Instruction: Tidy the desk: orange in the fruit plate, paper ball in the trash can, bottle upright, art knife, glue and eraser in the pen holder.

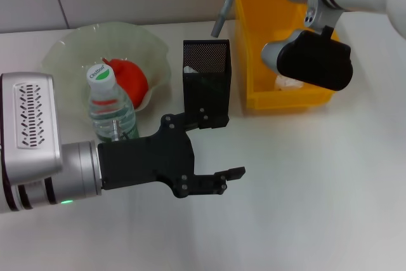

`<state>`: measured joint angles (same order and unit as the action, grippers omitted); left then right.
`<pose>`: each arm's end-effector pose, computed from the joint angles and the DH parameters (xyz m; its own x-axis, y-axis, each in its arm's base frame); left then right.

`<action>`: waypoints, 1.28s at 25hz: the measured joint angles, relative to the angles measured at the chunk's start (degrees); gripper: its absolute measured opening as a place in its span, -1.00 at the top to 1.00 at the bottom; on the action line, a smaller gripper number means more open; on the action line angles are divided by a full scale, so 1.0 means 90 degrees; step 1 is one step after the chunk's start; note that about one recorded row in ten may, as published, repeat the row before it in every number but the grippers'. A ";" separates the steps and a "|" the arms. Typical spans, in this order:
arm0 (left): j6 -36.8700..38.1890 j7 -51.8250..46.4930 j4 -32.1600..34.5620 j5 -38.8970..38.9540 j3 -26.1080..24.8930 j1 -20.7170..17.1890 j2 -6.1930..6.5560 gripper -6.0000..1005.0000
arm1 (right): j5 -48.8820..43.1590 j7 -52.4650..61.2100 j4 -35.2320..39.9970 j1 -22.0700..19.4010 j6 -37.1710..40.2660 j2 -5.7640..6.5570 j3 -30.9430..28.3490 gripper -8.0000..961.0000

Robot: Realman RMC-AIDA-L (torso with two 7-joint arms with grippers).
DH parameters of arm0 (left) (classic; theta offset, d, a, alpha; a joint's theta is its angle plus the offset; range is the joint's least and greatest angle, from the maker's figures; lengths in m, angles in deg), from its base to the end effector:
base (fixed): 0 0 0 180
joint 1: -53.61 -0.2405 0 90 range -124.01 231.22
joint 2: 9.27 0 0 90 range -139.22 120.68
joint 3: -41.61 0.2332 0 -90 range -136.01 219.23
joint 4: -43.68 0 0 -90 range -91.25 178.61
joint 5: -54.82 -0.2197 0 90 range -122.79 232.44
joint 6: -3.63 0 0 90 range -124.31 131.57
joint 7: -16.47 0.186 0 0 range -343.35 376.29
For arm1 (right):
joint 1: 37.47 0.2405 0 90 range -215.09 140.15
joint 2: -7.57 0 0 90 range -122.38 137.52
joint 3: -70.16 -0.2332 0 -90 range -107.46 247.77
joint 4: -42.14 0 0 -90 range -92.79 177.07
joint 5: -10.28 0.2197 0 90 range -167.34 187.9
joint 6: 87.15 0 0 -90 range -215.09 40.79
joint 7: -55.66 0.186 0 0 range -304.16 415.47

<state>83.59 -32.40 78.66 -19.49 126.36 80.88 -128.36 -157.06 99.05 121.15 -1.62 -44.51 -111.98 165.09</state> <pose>-0.1591 0.3076 -0.0981 0.8083 -0.1482 0.5698 -0.0317 -0.9774 -0.2091 0.0861 0.4607 -0.0159 -0.2589 0.5773 0.7744 0.9562 0.0400 0.2899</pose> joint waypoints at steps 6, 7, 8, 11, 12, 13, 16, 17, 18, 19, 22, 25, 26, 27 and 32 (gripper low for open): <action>-0.0015 0.0013 0.0000 0.0056 0.0076 -0.0037 0.0000 -0.62 | 0.0000 0.0028 -0.0035 -0.0042 -0.0021 -0.0007 0.0194 0.72; -0.0023 0.0029 0.0000 0.0071 0.0102 -0.0043 0.0000 -0.62 | 0.0000 0.0026 -0.0077 -0.0070 -0.0079 -0.0007 0.0232 0.72; -0.0026 0.0040 0.0000 0.0081 0.0114 -0.0047 0.0000 -0.62 | 0.0000 0.0026 -0.0077 -0.0070 -0.0079 -0.0007 0.0232 0.72; -0.0029 0.0054 0.0000 0.0111 0.0127 -0.0054 0.0000 -0.62 | 0.0000 0.0023 -0.0096 -0.0125 -0.0162 -0.0007 0.0260 0.72; -0.0029 0.0055 0.0000 0.0135 0.0159 -0.0060 0.0000 -0.62 | 0.0000 0.0017 -0.0064 -0.0172 -0.0165 -0.0008 0.0268 0.72; -0.0029 0.0055 0.0000 0.0135 0.0159 -0.0060 0.0000 -0.62 | 0.0000 0.0017 -0.0064 -0.0172 -0.0165 -0.0008 0.0268 0.72; -0.0029 0.0059 0.0000 0.0143 0.0172 -0.0062 0.0000 -0.62 | 0.0000 0.0007 -0.0030 -0.0227 -0.0165 -0.0008 0.0289 0.72; -0.0029 0.0065 0.0000 0.0143 0.0173 -0.0058 0.0000 -0.62 | 0.0000 0.0004 -0.0032 -0.0246 -0.0165 -0.0013 0.0320 0.72; -0.0029 0.0065 0.0000 0.0143 0.0173 -0.0058 0.0000 -0.62 | 0.0000 0.0004 -0.0032 -0.0246 -0.0165 -0.0013 0.0320 0.72; -0.0028 0.0074 0.0000 0.0143 0.0173 -0.0050 0.0000 -0.62 | 0.0000 0.0003 -0.0043 -0.0253 -0.0165 -0.0017 0.0341 0.72; -0.0028 0.0123 0.0000 0.0146 0.0173 -0.0047 -0.0004 -0.62 | 0.0000 0.0002 -0.0103 -0.0250 -0.0164 -0.0019 0.0397 0.72; -0.0027 0.0147 0.0001 0.0152 0.0176 -0.0057 -0.0006 -0.62 | 0.0000 0.0002 -0.0140 -0.0226 -0.0164 -0.0020 0.0427 0.72; -0.0027 0.0153 0.0001 0.0153 0.0179 -0.0065 -0.0007 -0.62 | 0.0000 0.0002 -0.0154 -0.0215 -0.0163 -0.0023 0.0433 0.72; -0.0027 0.0154 0.0000 0.0154 0.0182 -0.0071 -0.0008 -0.62 | 0.0000 0.0002 -0.0185 -0.0194 -0.0163 -0.0025 0.0446 0.72; -0.0027 0.0189 0.0001 0.0163 0.0198 -0.0081 -0.0010 -0.62 | 0.0000 0.0001 -0.0349 -0.0127 -0.0166 -0.0036 0.0535 0.72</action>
<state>83.35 -30.70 78.66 -18.02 128.14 80.16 -128.45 -157.06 99.07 118.00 -2.76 -46.00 -112.30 169.91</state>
